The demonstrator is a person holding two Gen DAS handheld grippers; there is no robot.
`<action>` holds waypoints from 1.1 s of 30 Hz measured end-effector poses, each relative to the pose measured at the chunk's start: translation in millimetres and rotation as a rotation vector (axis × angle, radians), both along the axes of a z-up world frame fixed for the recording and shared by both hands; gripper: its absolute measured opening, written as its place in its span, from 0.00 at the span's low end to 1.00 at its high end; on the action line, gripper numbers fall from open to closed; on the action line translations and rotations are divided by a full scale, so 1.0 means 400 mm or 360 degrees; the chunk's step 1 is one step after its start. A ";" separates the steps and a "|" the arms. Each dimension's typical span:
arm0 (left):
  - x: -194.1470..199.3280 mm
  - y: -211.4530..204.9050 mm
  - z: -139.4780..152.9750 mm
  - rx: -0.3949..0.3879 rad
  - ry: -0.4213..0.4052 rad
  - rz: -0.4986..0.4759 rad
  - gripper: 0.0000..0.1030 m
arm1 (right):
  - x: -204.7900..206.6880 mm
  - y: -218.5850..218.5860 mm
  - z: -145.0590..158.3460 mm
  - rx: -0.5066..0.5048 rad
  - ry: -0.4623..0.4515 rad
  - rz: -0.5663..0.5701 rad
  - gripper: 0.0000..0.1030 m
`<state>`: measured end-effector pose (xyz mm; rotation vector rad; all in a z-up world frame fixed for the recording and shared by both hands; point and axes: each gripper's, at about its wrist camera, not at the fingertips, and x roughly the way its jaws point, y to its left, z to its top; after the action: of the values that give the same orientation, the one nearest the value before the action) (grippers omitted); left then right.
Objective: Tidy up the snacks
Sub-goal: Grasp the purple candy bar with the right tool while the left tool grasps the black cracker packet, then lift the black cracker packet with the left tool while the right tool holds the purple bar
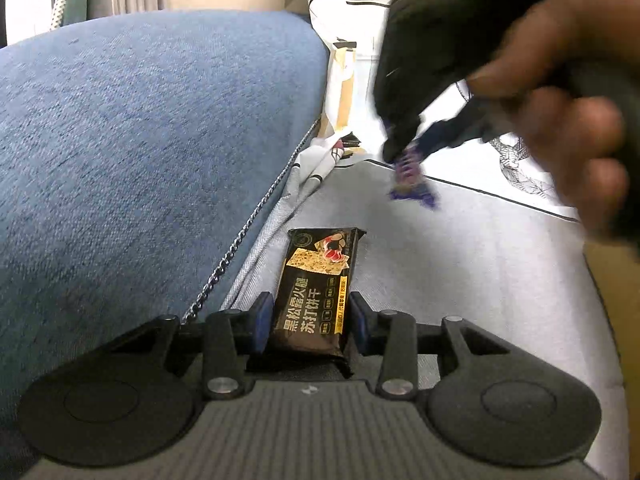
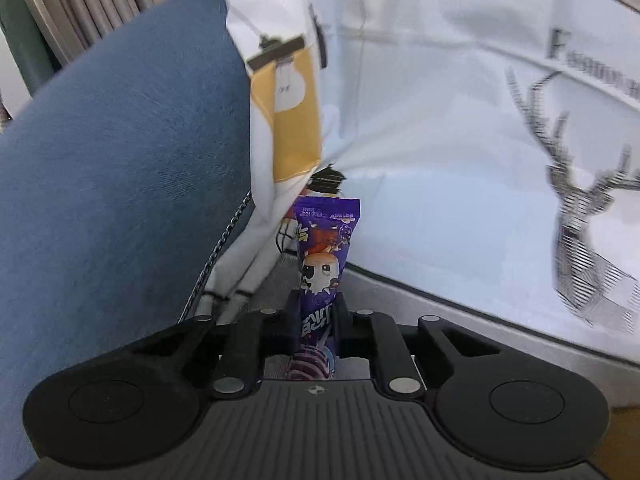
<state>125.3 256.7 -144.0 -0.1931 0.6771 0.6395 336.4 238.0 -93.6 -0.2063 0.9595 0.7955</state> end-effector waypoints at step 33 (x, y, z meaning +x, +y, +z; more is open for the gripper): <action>-0.306 -0.060 0.048 -0.0986 0.0091 -0.0295 0.40 | -0.754 -0.650 -0.083 0.0225 -0.0034 -0.0073 0.14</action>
<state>2.9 232.9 -124.7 -0.6790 0.9243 0.2423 34.9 -22.1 -126.6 -0.0697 0.8811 0.8140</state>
